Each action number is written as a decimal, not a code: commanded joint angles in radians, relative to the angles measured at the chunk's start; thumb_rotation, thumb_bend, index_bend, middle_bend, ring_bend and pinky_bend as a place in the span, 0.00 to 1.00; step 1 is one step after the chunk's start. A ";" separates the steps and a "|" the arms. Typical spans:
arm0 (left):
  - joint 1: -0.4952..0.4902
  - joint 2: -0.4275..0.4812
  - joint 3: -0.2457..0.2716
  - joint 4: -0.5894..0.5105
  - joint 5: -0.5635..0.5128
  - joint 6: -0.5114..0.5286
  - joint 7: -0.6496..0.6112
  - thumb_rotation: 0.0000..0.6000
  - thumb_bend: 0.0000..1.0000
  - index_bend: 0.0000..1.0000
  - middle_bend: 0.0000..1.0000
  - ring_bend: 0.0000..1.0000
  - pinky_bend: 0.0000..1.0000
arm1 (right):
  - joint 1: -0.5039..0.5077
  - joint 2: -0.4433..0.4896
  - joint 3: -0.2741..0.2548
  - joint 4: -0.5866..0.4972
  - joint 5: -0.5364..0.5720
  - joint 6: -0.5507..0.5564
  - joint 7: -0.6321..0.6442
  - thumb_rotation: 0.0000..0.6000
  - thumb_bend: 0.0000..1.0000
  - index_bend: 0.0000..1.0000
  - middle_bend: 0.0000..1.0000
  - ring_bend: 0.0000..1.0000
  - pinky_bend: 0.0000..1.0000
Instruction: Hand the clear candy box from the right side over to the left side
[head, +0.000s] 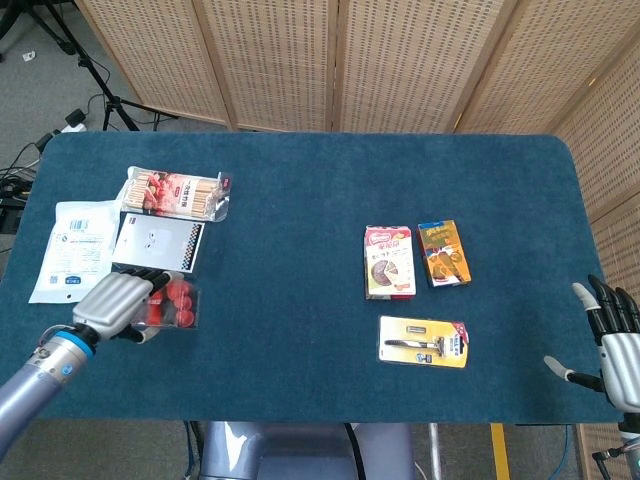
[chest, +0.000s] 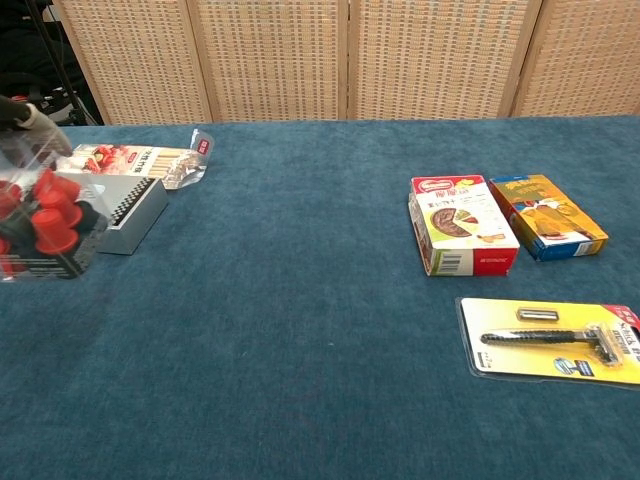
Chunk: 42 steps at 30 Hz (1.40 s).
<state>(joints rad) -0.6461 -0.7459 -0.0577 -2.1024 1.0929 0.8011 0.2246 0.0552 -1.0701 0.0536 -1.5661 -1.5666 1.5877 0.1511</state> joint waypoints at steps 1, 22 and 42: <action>0.068 0.023 0.033 0.090 0.123 -0.002 -0.102 1.00 0.44 0.62 0.27 0.26 0.28 | 0.000 -0.001 0.001 -0.003 0.001 -0.002 -0.004 1.00 0.00 0.00 0.00 0.00 0.00; 0.126 -0.137 0.054 0.403 0.203 0.047 -0.125 1.00 0.41 0.62 0.27 0.26 0.28 | -0.002 -0.004 0.006 -0.006 -0.002 -0.009 -0.021 1.00 0.00 0.00 0.00 0.00 0.00; 0.087 -0.265 0.046 0.507 0.188 0.023 -0.060 1.00 0.31 0.51 0.07 0.10 0.22 | -0.007 -0.004 0.010 -0.001 -0.005 -0.002 -0.003 1.00 0.00 0.00 0.00 0.00 0.00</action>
<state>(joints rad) -0.5596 -1.0099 -0.0127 -1.5970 1.2821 0.8236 0.1614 0.0484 -1.0742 0.0644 -1.5667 -1.5724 1.5864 0.1484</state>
